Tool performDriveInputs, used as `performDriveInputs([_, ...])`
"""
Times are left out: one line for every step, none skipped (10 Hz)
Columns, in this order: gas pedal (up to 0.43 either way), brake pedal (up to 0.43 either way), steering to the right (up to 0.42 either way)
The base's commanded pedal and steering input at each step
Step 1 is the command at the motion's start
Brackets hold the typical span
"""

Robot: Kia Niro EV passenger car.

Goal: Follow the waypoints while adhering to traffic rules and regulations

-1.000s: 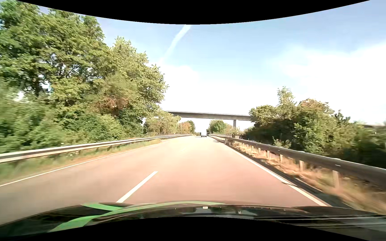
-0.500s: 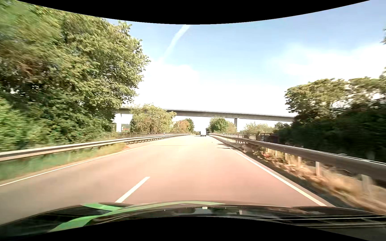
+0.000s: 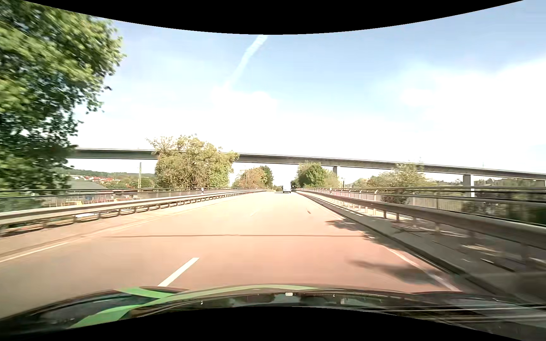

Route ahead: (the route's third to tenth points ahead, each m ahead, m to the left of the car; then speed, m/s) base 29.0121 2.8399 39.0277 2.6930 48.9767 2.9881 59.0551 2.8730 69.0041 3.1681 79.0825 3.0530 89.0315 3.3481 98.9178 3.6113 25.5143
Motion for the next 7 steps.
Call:
performDriveInputs([0.197,0.0,0.0])
performDriveInputs([0.197,0.0,0.0])
performDriveInputs([0.197,0.0,0.0])
performDriveInputs([0.197,0.0,0.0])
performDriveInputs([0.209,0.0,-0.001])
performDriveInputs([0.22,0.0,-0.001])
performDriveInputs([0.228,0.0,-0.002])
